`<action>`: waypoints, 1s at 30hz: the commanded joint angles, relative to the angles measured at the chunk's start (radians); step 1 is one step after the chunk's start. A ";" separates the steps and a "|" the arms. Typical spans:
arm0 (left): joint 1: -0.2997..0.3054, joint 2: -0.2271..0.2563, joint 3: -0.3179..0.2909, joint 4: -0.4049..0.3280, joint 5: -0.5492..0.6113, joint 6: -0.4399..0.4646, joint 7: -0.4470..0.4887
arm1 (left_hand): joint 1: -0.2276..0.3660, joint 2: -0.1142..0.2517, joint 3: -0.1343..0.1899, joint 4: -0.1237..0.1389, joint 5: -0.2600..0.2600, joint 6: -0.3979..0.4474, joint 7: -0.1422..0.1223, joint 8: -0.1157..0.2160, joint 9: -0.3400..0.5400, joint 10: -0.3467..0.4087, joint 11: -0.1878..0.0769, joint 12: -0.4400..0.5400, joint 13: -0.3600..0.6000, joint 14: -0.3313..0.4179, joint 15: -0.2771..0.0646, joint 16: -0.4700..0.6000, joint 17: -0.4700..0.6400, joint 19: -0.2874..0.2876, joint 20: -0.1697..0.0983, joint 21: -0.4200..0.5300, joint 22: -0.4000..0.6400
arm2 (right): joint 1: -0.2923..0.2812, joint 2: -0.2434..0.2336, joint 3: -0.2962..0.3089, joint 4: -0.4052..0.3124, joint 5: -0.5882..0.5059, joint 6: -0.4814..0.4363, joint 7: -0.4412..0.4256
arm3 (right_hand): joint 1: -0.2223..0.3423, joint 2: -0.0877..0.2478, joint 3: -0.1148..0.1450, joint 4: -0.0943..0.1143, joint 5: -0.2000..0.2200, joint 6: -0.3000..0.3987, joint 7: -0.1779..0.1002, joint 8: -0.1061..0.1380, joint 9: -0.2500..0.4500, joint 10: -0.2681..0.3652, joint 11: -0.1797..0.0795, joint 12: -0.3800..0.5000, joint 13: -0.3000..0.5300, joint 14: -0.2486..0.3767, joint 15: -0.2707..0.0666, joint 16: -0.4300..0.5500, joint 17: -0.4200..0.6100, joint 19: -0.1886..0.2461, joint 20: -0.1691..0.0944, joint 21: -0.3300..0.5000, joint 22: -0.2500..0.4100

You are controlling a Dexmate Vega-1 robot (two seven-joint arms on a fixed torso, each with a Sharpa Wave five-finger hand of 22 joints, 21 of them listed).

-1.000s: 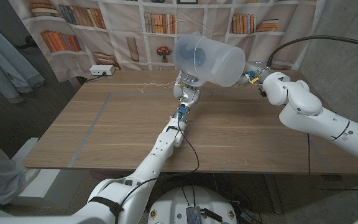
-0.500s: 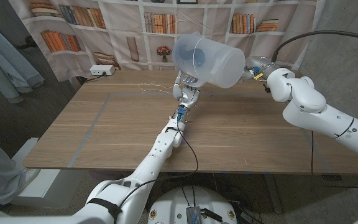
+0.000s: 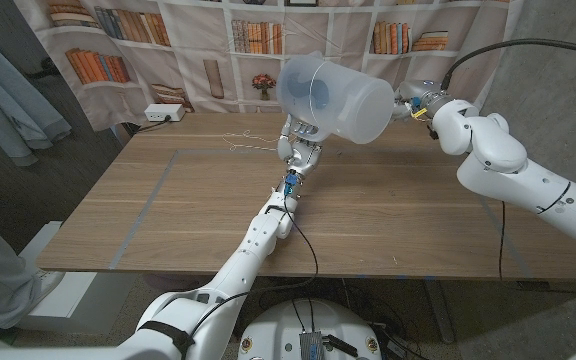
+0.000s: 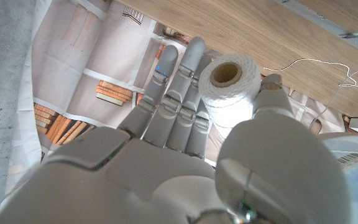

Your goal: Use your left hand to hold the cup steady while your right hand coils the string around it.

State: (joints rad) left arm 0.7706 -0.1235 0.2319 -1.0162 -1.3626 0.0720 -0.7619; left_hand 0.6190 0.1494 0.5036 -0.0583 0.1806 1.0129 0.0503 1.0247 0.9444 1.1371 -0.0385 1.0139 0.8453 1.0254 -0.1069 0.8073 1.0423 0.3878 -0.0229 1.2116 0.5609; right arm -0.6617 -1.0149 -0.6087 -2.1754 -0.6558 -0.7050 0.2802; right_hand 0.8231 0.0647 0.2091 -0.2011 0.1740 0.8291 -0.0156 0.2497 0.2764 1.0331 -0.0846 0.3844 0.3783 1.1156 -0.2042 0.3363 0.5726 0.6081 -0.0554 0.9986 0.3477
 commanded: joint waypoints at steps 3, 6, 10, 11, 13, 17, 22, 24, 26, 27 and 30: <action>0.038 0.015 0.012 -0.057 0.011 -0.027 0.011 | -0.003 0.009 0.004 -0.002 0.005 0.009 0.004 0.006 0.004 0.011 -0.010 0.019 0.017 0.009 0.000 0.002 0.005 0.006 -0.001 -0.001 -0.366 | 0.029 0.017 0.042 0.062 0.011 0.043 -0.024 | 0.081 0.101 0.260 0.065 0.007 0.097 -0.085 0.001 0.005 0.097 -0.085 0.001 0.002 0.007 -0.033 0.000 0.005 -0.006 -0.121 0.010 -0.002; 0.052 0.015 0.019 -0.061 0.020 -0.045 0.007 | -0.002 0.009 0.004 -0.003 0.005 0.015 0.004 0.000 -0.010 0.016 -0.008 0.009 -0.002 0.009 0.001 -0.001 0.000 0.008 -0.002 0.000 -0.367 | 0.027 0.009 0.055 0.071 0.027 0.069 -0.034 | 0.081 0.101 0.260 0.064 0.007 0.098 -0.085 0.001 0.005 0.098 -0.086 0.000 0.001 0.008 -0.033 -0.001 0.006 -0.006 -0.121 0.013 -0.004; 0.080 0.013 0.030 -0.068 0.030 -0.070 0.010 | -0.002 0.009 0.002 -0.004 0.004 0.010 0.005 0.004 -0.001 0.010 -0.010 0.018 0.016 0.006 0.000 0.003 0.007 0.005 -0.001 0.002 -0.366 | 0.028 -0.003 0.066 0.092 0.041 0.110 -0.047 | 0.080 0.100 0.260 0.063 0.007 0.098 -0.085 0.000 0.005 0.099 -0.086 -0.001 0.001 0.008 -0.033 -0.001 0.007 -0.007 -0.123 0.017 -0.006; 0.085 0.012 0.033 -0.066 0.033 -0.076 0.007 | -0.002 0.011 0.002 -0.004 0.005 0.010 0.004 0.006 0.001 0.013 -0.008 0.014 0.007 0.006 0.000 0.001 0.003 0.004 0.000 0.003 -0.365 | 0.027 -0.004 0.070 0.096 0.044 0.118 -0.053 | 0.080 0.100 0.260 0.063 0.007 0.099 -0.085 0.000 0.005 0.099 -0.086 0.000 0.001 0.008 -0.033 -0.001 0.007 -0.007 -0.122 0.017 -0.006; 0.095 0.011 0.036 -0.063 0.036 -0.088 0.002 | -0.003 0.010 0.003 -0.005 0.005 0.005 0.006 0.013 0.015 0.016 -0.009 0.012 0.003 0.011 0.000 0.000 0.000 0.006 -0.002 0.002 -0.367 | 0.022 -0.004 0.080 0.100 0.052 0.127 -0.066 | 0.080 0.100 0.261 0.063 0.007 0.099 -0.085 0.000 0.004 0.098 -0.086 -0.001 0.001 0.008 -0.033 -0.002 0.007 -0.008 -0.122 0.019 -0.007; 0.099 0.007 0.035 -0.045 0.034 -0.103 -0.011 | -0.003 0.009 0.003 -0.006 0.005 0.007 0.003 0.013 0.015 0.011 -0.011 0.019 0.016 0.007 0.000 0.003 0.008 0.005 -0.001 0.003 -0.367 | 0.018 -0.005 0.086 0.092 0.052 0.119 -0.066 | 0.079 0.100 0.261 0.063 0.007 0.100 -0.085 0.000 0.004 0.099 -0.085 -0.001 0.002 0.008 -0.032 -0.002 0.008 -0.009 -0.122 0.022 -0.009; 0.090 0.008 0.031 -0.037 0.025 -0.098 -0.030 | -0.003 0.010 0.002 -0.007 0.004 0.010 0.003 0.004 -0.001 0.016 -0.006 0.016 0.009 0.009 -0.001 0.002 0.003 0.005 -0.001 0.005 -0.367 | 0.036 0.006 0.068 0.082 0.026 0.090 -0.039 | 0.079 0.100 0.262 0.063 0.007 0.099 -0.086 -0.001 0.005 0.100 -0.085 -0.002 0.003 0.008 -0.032 -0.003 0.009 -0.011 -0.123 0.026 -0.012; 0.088 0.013 0.029 -0.043 0.021 -0.089 -0.030 | -0.004 0.011 0.003 -0.006 0.005 0.006 0.005 0.010 0.010 0.015 -0.009 0.016 0.009 0.009 0.001 0.001 0.002 0.005 0.000 0.004 -0.367 | 0.041 0.010 0.062 0.075 0.011 0.076 -0.033 | 0.079 0.100 0.262 0.063 0.007 0.099 -0.086 -0.002 0.005 0.101 -0.087 -0.002 0.003 0.008 -0.032 -0.004 0.009 -0.012 -0.123 0.028 -0.013; 0.091 0.019 0.027 -0.055 0.016 -0.080 -0.026 | -0.003 0.010 0.002 -0.007 0.004 0.005 0.005 0.014 0.017 0.011 -0.009 0.022 0.021 0.010 0.001 0.001 0.000 0.004 -0.001 0.005 -0.367 | 0.047 0.014 0.058 0.070 0.000 0.063 -0.025 | 0.078 0.100 0.262 0.063 0.007 0.099 -0.086 -0.002 0.005 0.099 -0.088 -0.003 0.004 0.008 -0.032 -0.004 0.010 -0.013 -0.124 0.029 -0.014; 0.093 0.024 0.026 -0.059 0.015 -0.075 -0.025 | -0.003 0.012 0.002 -0.007 0.005 0.005 0.000 0.014 0.016 0.012 -0.011 0.021 0.020 0.006 0.001 0.006 0.010 0.004 -0.001 0.005 -0.366 | 0.050 0.017 0.055 0.068 -0.006 0.054 -0.022 | 0.078 0.100 0.263 0.063 0.007 0.099 -0.086 -0.002 0.006 0.100 -0.086 -0.002 0.004 0.008 -0.033 -0.004 0.010 -0.012 -0.123 0.031 -0.015; 0.101 0.036 0.023 -0.073 0.008 -0.059 -0.012 | -0.003 0.010 0.002 -0.008 0.004 0.011 0.004 0.009 0.006 0.012 -0.010 0.022 0.022 0.009 0.002 0.004 0.003 0.005 -0.001 0.005 -0.367 | 0.054 0.021 0.049 0.057 -0.026 0.038 -0.017 | 0.078 0.100 0.263 0.063 0.006 0.099 -0.086 -0.002 0.006 0.100 -0.087 -0.003 0.004 0.009 -0.032 -0.004 0.011 -0.014 -0.123 0.033 -0.017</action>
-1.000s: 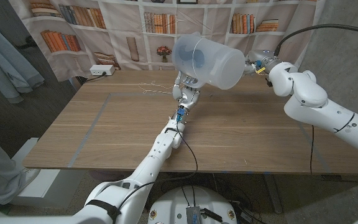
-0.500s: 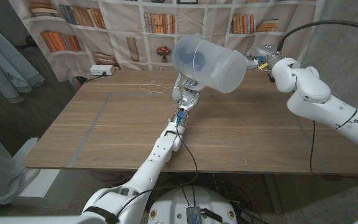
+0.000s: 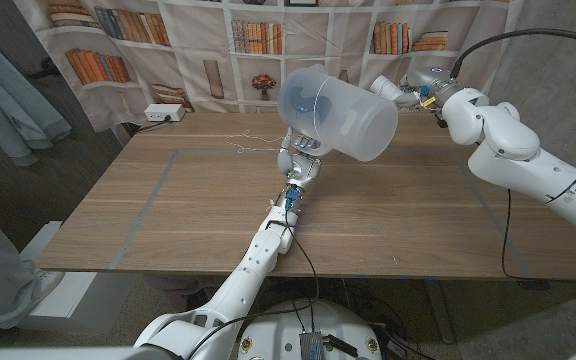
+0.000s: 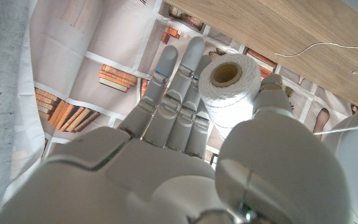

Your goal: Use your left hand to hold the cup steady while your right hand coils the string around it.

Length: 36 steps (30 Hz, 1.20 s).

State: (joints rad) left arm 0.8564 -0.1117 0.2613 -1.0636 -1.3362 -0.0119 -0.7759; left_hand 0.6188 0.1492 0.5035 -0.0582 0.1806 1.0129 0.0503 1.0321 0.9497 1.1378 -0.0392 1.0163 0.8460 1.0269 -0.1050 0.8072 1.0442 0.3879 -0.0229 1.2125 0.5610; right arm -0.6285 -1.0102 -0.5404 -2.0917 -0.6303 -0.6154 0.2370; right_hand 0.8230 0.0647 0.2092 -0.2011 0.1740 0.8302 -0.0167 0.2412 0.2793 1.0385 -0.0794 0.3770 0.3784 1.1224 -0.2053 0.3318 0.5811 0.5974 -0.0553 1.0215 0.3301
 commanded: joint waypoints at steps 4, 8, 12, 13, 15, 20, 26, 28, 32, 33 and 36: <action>0.031 0.034 -0.009 -0.048 -0.025 0.032 0.017 | -0.002 0.012 0.001 -0.009 0.004 0.007 0.004 0.002 0.004 0.011 -0.010 0.020 0.022 0.006 -0.001 0.002 -0.005 0.003 0.001 0.006 -0.366 | 0.028 0.021 -0.026 -0.042 -0.076 -0.071 0.040 | 0.077 0.100 0.263 0.062 0.006 0.099 -0.085 0.006 0.003 0.095 -0.091 0.004 0.005 0.003 -0.031 0.000 0.004 -0.004 -0.123 0.014 -0.001; 0.042 0.032 -0.010 -0.065 -0.020 0.008 0.042 | -0.002 0.010 0.000 -0.010 0.004 0.016 0.002 0.003 0.000 0.021 -0.008 0.014 0.006 0.010 -0.001 0.005 -0.004 0.004 -0.002 0.008 -0.366 | 0.030 0.027 -0.026 -0.058 -0.094 -0.082 0.043 | 0.077 0.099 0.263 0.062 0.006 0.100 -0.084 0.006 0.003 0.094 -0.089 0.003 0.006 0.003 -0.032 0.000 0.004 -0.005 -0.123 0.016 -0.003; 0.049 0.021 -0.009 -0.078 -0.019 -0.013 0.073 | 0.001 0.011 -0.004 -0.014 0.004 0.022 0.006 0.010 0.010 0.022 -0.005 0.020 0.016 0.017 0.001 0.012 -0.007 0.006 -0.003 0.013 -0.364 | 0.027 0.027 -0.019 -0.088 -0.115 -0.097 0.047 | 0.077 0.099 0.264 0.062 0.006 0.100 -0.084 0.005 0.003 0.094 -0.092 0.002 0.005 0.003 -0.031 -0.001 0.005 -0.007 -0.124 0.020 -0.005; 0.048 0.021 -0.007 -0.079 -0.014 -0.018 0.076 | 0.001 0.010 -0.004 -0.015 0.004 0.023 0.007 0.010 0.010 0.022 -0.005 0.021 0.018 0.020 0.002 0.011 -0.011 0.006 -0.003 0.013 -0.364 | 0.027 0.025 -0.018 -0.096 -0.122 -0.101 0.049 | 0.076 0.099 0.264 0.062 0.006 0.100 -0.084 0.005 0.003 0.095 -0.091 0.002 0.006 0.003 -0.031 -0.002 0.005 -0.006 -0.124 0.021 -0.006; 0.043 0.026 -0.002 -0.081 -0.011 -0.018 0.082 | 0.002 0.012 -0.002 -0.014 0.005 0.019 0.012 0.016 0.024 0.018 -0.001 0.021 0.021 0.013 0.004 0.016 0.000 0.004 0.000 0.013 -0.365 | 0.030 0.022 -0.017 -0.109 -0.139 -0.106 0.057 | 0.076 0.099 0.264 0.061 0.006 0.100 -0.084 0.005 0.004 0.096 -0.091 0.002 0.005 0.003 -0.031 -0.002 0.006 -0.008 -0.124 0.022 -0.007; 0.020 0.024 0.007 -0.066 -0.007 -0.018 0.066 | 0.006 0.010 -0.002 -0.019 0.006 0.019 0.015 0.017 0.028 0.020 -0.002 0.024 0.025 0.018 0.004 0.016 -0.007 0.005 -0.002 0.015 -0.365 | 0.049 0.022 -0.018 -0.122 -0.183 -0.106 0.078 | 0.076 0.099 0.265 0.061 0.006 0.100 -0.085 0.005 0.004 0.095 -0.091 0.001 0.006 0.003 -0.031 -0.002 0.006 -0.009 -0.125 0.025 -0.009; 0.009 0.029 0.012 -0.053 -0.006 -0.010 0.062 | 0.007 0.009 -0.003 -0.020 0.005 0.018 0.012 0.015 0.030 0.020 -0.003 0.024 0.026 0.018 0.000 0.019 -0.008 0.005 -0.003 0.017 -0.365 | 0.067 0.031 -0.014 -0.118 -0.227 -0.080 0.088 | 0.075 0.099 0.265 0.061 0.006 0.098 -0.086 0.003 0.005 0.094 -0.094 0.000 0.007 0.003 -0.032 -0.004 0.007 -0.013 -0.124 0.029 -0.013; 0.004 0.033 0.014 -0.048 -0.005 -0.005 0.057 | 0.008 0.010 -0.003 -0.021 0.006 0.019 0.013 0.015 0.032 0.020 -0.003 0.025 0.026 0.023 0.001 0.018 -0.014 0.006 -0.004 0.017 -0.365 | 0.075 0.035 -0.011 -0.112 -0.236 -0.065 0.090 | 0.075 0.099 0.265 0.061 0.006 0.100 -0.084 0.004 0.005 0.095 -0.093 0.000 0.008 0.002 -0.032 -0.004 0.008 -0.012 -0.125 0.031 -0.014; -0.005 0.037 0.016 -0.037 -0.004 0.006 0.059 | 0.007 0.010 -0.004 -0.021 0.005 0.023 0.011 0.008 0.023 0.014 -0.006 0.030 0.039 0.016 0.003 0.022 -0.008 0.004 -0.003 0.019 -0.365 | 0.092 0.047 -0.009 -0.099 -0.257 -0.040 0.101 | 0.074 0.099 0.265 0.061 0.006 0.099 -0.085 0.003 0.005 0.095 -0.093 0.000 0.009 0.003 -0.032 -0.004 0.008 -0.013 -0.125 0.033 -0.015; -0.008 0.036 0.016 -0.032 -0.005 0.008 0.056 | 0.007 0.011 -0.003 -0.020 0.006 0.020 0.014 0.014 0.035 0.024 -0.002 0.016 0.011 0.017 0.002 0.021 -0.012 0.005 -0.002 0.019 -0.366 | 0.096 0.051 -0.008 -0.096 -0.262 -0.035 0.103 | 0.074 0.099 0.265 0.061 0.006 0.099 -0.085 0.003 0.005 0.095 -0.093 0.000 0.009 0.003 -0.032 -0.004 0.009 -0.013 -0.125 0.034 -0.016; -0.019 0.034 0.016 -0.014 -0.002 0.008 0.049 | 0.008 0.010 -0.004 -0.022 0.005 0.020 0.011 0.008 0.028 0.018 -0.004 0.027 0.033 0.017 0.002 0.022 -0.013 0.005 -0.004 0.021 -0.365 | 0.105 0.061 -0.007 -0.088 -0.274 -0.016 0.110 | 0.073 0.099 0.266 0.061 0.006 0.100 -0.084 0.003 0.006 0.095 -0.093 0.000 0.009 0.003 -0.032 -0.004 0.009 -0.013 -0.125 0.035 -0.017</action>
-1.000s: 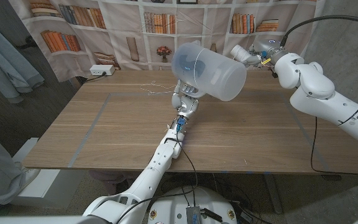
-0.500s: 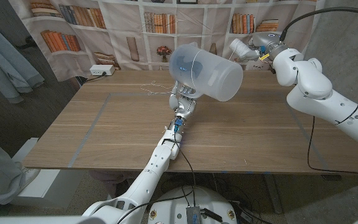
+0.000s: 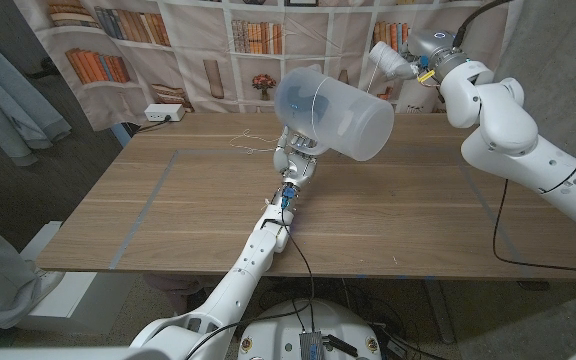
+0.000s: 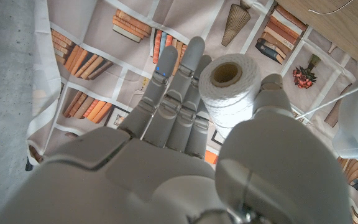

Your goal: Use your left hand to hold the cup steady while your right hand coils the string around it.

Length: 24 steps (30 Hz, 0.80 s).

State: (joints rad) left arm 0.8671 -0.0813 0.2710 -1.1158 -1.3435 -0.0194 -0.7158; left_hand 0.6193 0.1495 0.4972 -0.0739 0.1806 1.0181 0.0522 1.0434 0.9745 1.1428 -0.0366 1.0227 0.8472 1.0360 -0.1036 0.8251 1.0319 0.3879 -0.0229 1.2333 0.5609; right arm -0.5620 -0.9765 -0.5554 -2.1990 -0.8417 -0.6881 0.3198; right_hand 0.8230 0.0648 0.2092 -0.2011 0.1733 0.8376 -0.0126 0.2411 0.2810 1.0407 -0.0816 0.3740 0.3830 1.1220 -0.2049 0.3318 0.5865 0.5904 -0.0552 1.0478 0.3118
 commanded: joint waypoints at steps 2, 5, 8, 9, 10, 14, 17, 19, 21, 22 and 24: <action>-0.034 0.001 0.007 0.048 0.007 0.015 -0.009 | 0.007 0.009 0.002 -0.006 0.005 0.018 0.009 -0.007 -0.002 0.014 -0.006 0.020 0.031 0.008 0.000 0.005 -0.003 0.005 -0.003 0.000 -0.365 | 0.046 0.038 0.008 0.025 -0.068 0.065 0.036 | 0.073 0.099 0.266 0.062 0.007 0.092 -0.090 0.003 0.004 0.093 -0.090 0.002 0.005 0.004 -0.032 -0.005 0.004 -0.006 -0.126 0.011 0.000; -0.043 -0.004 0.008 0.065 0.009 0.020 -0.011 | 0.006 0.009 0.002 -0.005 0.005 0.017 0.007 -0.003 0.007 0.014 -0.006 0.017 0.025 0.003 -0.001 0.008 0.005 0.004 -0.005 0.001 -0.365 | 0.056 0.049 0.003 0.031 -0.085 0.081 0.045 | 0.073 0.099 0.266 0.061 0.007 0.092 -0.090 0.003 0.004 0.093 -0.091 0.002 0.005 0.004 -0.032 -0.005 0.004 -0.007 -0.126 0.012 -0.001; -0.053 -0.008 0.008 0.081 0.014 0.020 -0.020 | 0.007 0.009 0.002 -0.006 0.005 0.017 0.009 -0.005 0.008 0.016 -0.006 0.014 0.021 0.004 0.001 0.009 0.000 0.005 -0.004 0.001 -0.366 | 0.057 0.053 0.006 0.029 -0.104 0.093 0.050 | 0.073 0.098 0.266 0.061 0.006 0.092 -0.089 0.002 0.004 0.096 -0.093 0.002 0.004 0.004 -0.032 -0.005 0.005 -0.007 -0.125 0.014 -0.002; -0.055 -0.009 0.008 0.085 0.016 0.017 -0.022 | 0.007 0.009 0.002 -0.007 0.005 0.020 0.007 -0.009 0.001 0.012 -0.009 0.021 0.034 0.007 0.001 0.009 -0.003 0.003 -0.004 0.002 -0.365 | 0.054 0.052 0.012 0.025 -0.104 0.097 0.049 | 0.073 0.098 0.266 0.061 0.006 0.092 -0.090 0.002 0.004 0.095 -0.093 0.002 0.004 0.004 -0.032 -0.005 0.005 -0.008 -0.126 0.014 -0.002; -0.057 -0.010 0.007 0.089 0.017 0.016 -0.023 | 0.006 0.009 0.002 -0.006 0.005 0.014 0.009 -0.006 0.010 0.014 -0.007 0.019 0.030 0.008 0.000 0.009 -0.004 0.003 -0.004 0.002 -0.366 | 0.049 0.053 0.018 0.021 -0.106 0.098 0.049 | 0.072 0.098 0.266 0.061 0.006 0.092 -0.092 0.003 0.005 0.094 -0.092 0.001 0.005 0.004 -0.032 -0.006 0.004 -0.007 -0.127 0.016 -0.003; -0.064 -0.015 0.007 0.102 0.022 0.017 -0.025 | 0.006 0.008 0.002 -0.006 0.005 0.019 0.006 -0.005 0.012 0.012 -0.009 0.020 0.033 0.003 -0.001 0.008 -0.002 0.003 -0.004 0.003 -0.366 | 0.025 0.048 0.041 -0.007 -0.119 0.101 0.044 | 0.072 0.098 0.266 0.061 0.006 0.093 -0.091 0.002 0.005 0.095 -0.091 0.001 0.005 0.005 -0.032 -0.006 0.005 -0.008 -0.124 0.019 -0.006; -0.072 -0.020 0.007 0.116 0.026 0.016 -0.030 | 0.004 0.009 0.002 -0.004 0.005 0.014 0.011 -0.006 0.018 0.014 -0.007 0.011 0.018 0.004 -0.002 0.010 -0.002 0.005 -0.006 0.000 -0.368 | 0.004 0.044 0.058 -0.034 -0.127 0.100 0.046 | 0.072 0.098 0.267 0.061 0.006 0.094 -0.090 0.002 0.005 0.095 -0.092 0.000 0.005 0.005 -0.032 -0.006 0.006 -0.009 -0.125 0.021 -0.007; -0.077 -0.022 0.008 0.125 0.032 0.014 -0.029 | 0.004 0.007 0.003 -0.005 0.005 0.020 0.010 -0.010 0.009 0.016 -0.007 0.013 0.019 0.009 -0.002 0.008 -0.012 0.008 -0.007 -0.002 -0.370 | -0.011 0.040 0.067 -0.051 -0.138 0.103 0.044 | 0.072 0.098 0.267 0.061 0.006 0.093 -0.090 0.002 0.005 0.094 -0.092 0.000 0.006 0.005 -0.032 -0.007 0.005 -0.010 -0.126 0.022 -0.008; -0.085 -0.024 0.009 0.139 0.038 0.013 -0.030 | 0.003 0.008 0.005 -0.004 0.006 0.022 0.008 -0.005 0.018 0.015 -0.008 0.015 0.022 0.012 -0.002 0.006 -0.017 0.011 -0.009 -0.007 -0.371 | -0.029 0.037 0.081 -0.067 -0.137 0.112 0.035 | 0.072 0.099 0.267 0.061 0.006 0.093 -0.091 0.001 0.005 0.095 -0.092 0.000 0.006 0.005 -0.032 -0.007 0.006 -0.010 -0.126 0.023 -0.009; -0.093 -0.024 0.011 0.152 0.047 0.007 -0.033 | 0.003 0.007 0.007 -0.005 0.006 0.026 0.007 -0.011 0.008 0.021 -0.008 0.006 0.004 0.014 -0.002 0.008 -0.015 0.012 -0.009 -0.008 -0.371 | -0.039 0.037 0.092 -0.075 -0.127 0.118 0.030 | 0.071 0.099 0.267 0.061 0.006 0.093 -0.091 0.001 0.005 0.095 -0.091 0.000 0.006 0.006 -0.032 -0.007 0.006 -0.011 -0.126 0.024 -0.009; -0.111 -0.023 0.017 0.183 0.068 -0.009 -0.042 | 0.003 0.005 0.008 -0.005 0.006 0.027 0.006 -0.011 0.009 0.018 -0.011 0.015 0.021 0.014 -0.003 0.008 -0.015 0.012 -0.008 -0.006 -0.369 | -0.051 0.038 0.106 -0.091 -0.119 0.125 0.026 | 0.071 0.099 0.267 0.061 0.006 0.093 -0.091 0.001 0.006 0.095 -0.091 -0.001 0.006 0.006 -0.032 -0.007 0.006 -0.011 -0.124 0.025 -0.010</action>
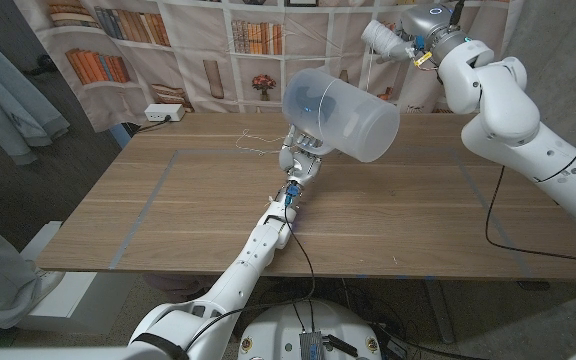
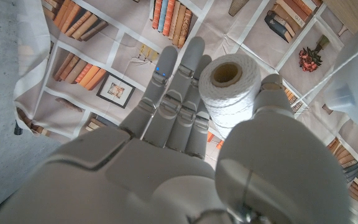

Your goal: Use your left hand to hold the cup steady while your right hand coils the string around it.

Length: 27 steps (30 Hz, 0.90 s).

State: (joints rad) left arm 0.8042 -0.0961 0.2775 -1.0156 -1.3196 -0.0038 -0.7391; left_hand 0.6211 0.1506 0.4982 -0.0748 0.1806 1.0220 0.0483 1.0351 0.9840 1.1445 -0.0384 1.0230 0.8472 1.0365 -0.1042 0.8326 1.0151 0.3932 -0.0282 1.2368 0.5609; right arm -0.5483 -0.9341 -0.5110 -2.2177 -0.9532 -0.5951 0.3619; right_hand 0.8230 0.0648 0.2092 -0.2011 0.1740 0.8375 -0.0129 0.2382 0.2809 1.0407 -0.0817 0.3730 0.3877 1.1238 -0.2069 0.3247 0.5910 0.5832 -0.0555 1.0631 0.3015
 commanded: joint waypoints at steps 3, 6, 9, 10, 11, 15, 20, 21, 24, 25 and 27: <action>-0.066 -0.016 0.008 0.118 0.052 -0.031 -0.031 | 0.001 0.002 0.009 -0.006 0.006 0.030 0.013 0.006 0.012 0.018 -0.007 0.009 0.009 0.011 -0.003 0.005 0.014 0.007 -0.005 -0.012 -0.370 | -0.075 -0.004 0.067 -0.093 -0.015 0.042 -0.008 | 0.071 0.099 0.268 0.060 0.006 0.093 -0.091 0.004 0.006 0.095 -0.092 0.000 0.001 0.005 -0.030 0.000 0.002 -0.004 -0.125 0.012 -0.001; -0.075 -0.027 0.001 0.137 0.050 -0.029 -0.037 | 0.003 0.001 0.010 -0.009 0.006 0.025 0.015 0.013 0.030 0.015 -0.007 0.012 0.016 0.008 -0.003 0.004 0.014 0.008 -0.005 -0.012 -0.370 | -0.080 0.000 0.068 -0.108 -0.021 0.053 0.008 | 0.071 0.099 0.268 0.060 0.006 0.093 -0.090 0.004 0.007 0.095 -0.091 0.000 0.002 0.005 -0.030 0.000 0.003 -0.005 -0.125 0.013 -0.003; -0.084 -0.036 -0.004 0.156 0.052 -0.028 -0.045 | 0.002 0.001 0.008 -0.010 0.005 0.024 0.014 0.013 0.039 0.013 -0.007 0.016 0.021 0.010 -0.002 0.005 0.012 0.007 -0.005 -0.011 -0.369 | -0.082 0.014 0.068 -0.114 -0.019 0.060 0.022 | 0.071 0.099 0.268 0.061 0.006 0.093 -0.090 0.003 0.006 0.097 -0.092 0.000 0.003 0.007 -0.030 -0.001 0.002 -0.005 -0.125 0.016 -0.004; -0.087 -0.038 -0.005 0.161 0.053 -0.026 -0.047 | 0.002 0.002 0.009 -0.010 0.005 0.028 0.012 0.006 0.027 0.018 -0.005 0.010 0.009 0.015 -0.001 0.001 0.003 0.007 -0.005 -0.011 -0.369 | -0.085 0.016 0.068 -0.117 -0.022 0.064 0.019 | 0.071 0.100 0.268 0.061 0.006 0.093 -0.089 0.003 0.006 0.098 -0.091 0.000 0.003 0.009 -0.030 0.000 0.003 -0.004 -0.125 0.017 -0.005; -0.089 -0.039 -0.005 0.167 0.055 -0.022 -0.049 | 0.002 0.002 0.008 -0.011 0.005 0.030 0.013 0.003 0.022 0.018 -0.007 0.012 0.012 0.008 -0.002 0.005 0.012 0.008 -0.004 -0.010 -0.368 | -0.086 0.020 0.067 -0.119 -0.027 0.065 0.019 | 0.071 0.100 0.268 0.061 0.006 0.092 -0.089 0.002 0.006 0.098 -0.091 0.001 0.003 0.011 -0.030 0.001 0.004 -0.005 -0.125 0.018 -0.006; -0.101 -0.044 -0.008 0.189 0.062 -0.017 -0.057 | 0.001 0.002 0.008 -0.012 0.005 0.031 0.012 0.000 0.025 0.014 -0.004 0.014 0.016 0.010 -0.002 0.004 0.008 0.006 -0.005 -0.010 -0.369 | -0.094 0.029 0.074 -0.130 -0.028 0.079 0.019 | 0.071 0.100 0.268 0.060 0.006 0.092 -0.089 0.002 0.007 0.099 -0.090 0.001 0.005 0.014 -0.030 0.002 0.005 -0.005 -0.126 0.021 -0.007; -0.122 -0.054 -0.014 0.227 0.071 -0.017 -0.072 | 0.000 0.003 0.007 -0.012 0.005 0.022 0.014 0.006 0.048 0.014 -0.004 0.014 0.016 0.009 -0.003 0.003 0.009 0.004 -0.005 -0.010 -0.369 | -0.104 0.042 0.066 -0.154 -0.058 0.096 0.018 | 0.070 0.099 0.268 0.060 0.006 0.092 -0.091 0.002 0.008 0.100 -0.089 0.000 0.005 0.015 -0.030 0.002 0.006 -0.007 -0.127 0.025 -0.010; -0.126 -0.056 -0.015 0.234 0.073 -0.016 -0.074 | 0.001 0.001 0.007 -0.014 0.005 0.034 0.012 -0.011 0.018 0.017 -0.003 0.010 0.008 0.009 -0.004 0.003 0.005 0.005 -0.006 -0.009 -0.368 | -0.106 0.046 0.062 -0.158 -0.071 0.100 0.014 | 0.070 0.099 0.268 0.060 0.006 0.092 -0.091 0.002 0.008 0.100 -0.090 0.000 0.005 0.015 -0.030 0.003 0.007 -0.007 -0.127 0.026 -0.010; -0.135 -0.059 -0.019 0.249 0.078 -0.014 -0.081 | 0.000 0.004 0.006 -0.013 0.005 0.034 0.015 -0.001 0.038 0.015 -0.003 0.019 0.023 0.007 -0.001 0.007 0.013 0.004 -0.005 -0.008 -0.368 | -0.111 0.061 0.053 -0.167 -0.095 0.115 0.012 | 0.069 0.099 0.269 0.060 0.006 0.092 -0.091 0.002 0.008 0.099 -0.090 -0.001 0.005 0.015 -0.030 0.002 0.007 -0.008 -0.127 0.028 -0.012; -0.137 -0.061 -0.021 0.252 0.079 -0.012 -0.083 | 0.000 0.004 0.007 -0.013 0.005 0.031 0.013 0.003 0.047 0.012 -0.005 0.019 0.025 0.008 -0.001 0.006 0.012 0.004 -0.006 -0.009 -0.369 | -0.113 0.065 0.052 -0.169 -0.099 0.121 0.013 | 0.069 0.099 0.269 0.060 0.006 0.092 -0.090 0.002 0.008 0.099 -0.091 -0.001 0.005 0.015 -0.030 0.002 0.007 -0.008 -0.127 0.030 -0.012; -0.141 -0.063 -0.024 0.259 0.081 -0.012 -0.087 | 0.000 0.003 0.007 -0.014 0.005 0.031 0.012 -0.001 0.045 0.016 -0.005 0.015 0.015 0.006 -0.001 0.007 0.013 0.004 -0.006 -0.009 -0.369 | -0.116 0.074 0.048 -0.172 -0.107 0.132 0.020 | 0.069 0.099 0.269 0.060 0.006 0.091 -0.091 0.001 0.009 0.098 -0.092 -0.002 0.006 0.015 -0.030 0.002 0.007 -0.010 -0.127 0.030 -0.013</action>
State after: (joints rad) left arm 0.6955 -0.1432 0.2662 -0.8143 -1.2575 -0.0243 -0.7985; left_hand 0.6210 0.1502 0.5064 -0.0831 0.1806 1.0274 0.0430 1.0339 1.0206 1.1447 -0.0387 1.0286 0.8472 1.0393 -0.1070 0.8323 1.0230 0.3933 -0.0281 1.2358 0.5610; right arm -0.6407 -0.9028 -0.4455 -2.3503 -1.0081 -0.5095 0.3754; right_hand 0.8230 0.0648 0.2092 -0.2011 0.1732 0.8374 -0.0131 0.2322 0.2858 1.0416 -0.0826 0.3663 0.3880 1.1258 -0.2056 0.3247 0.5958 0.5788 -0.0583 1.0884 0.2876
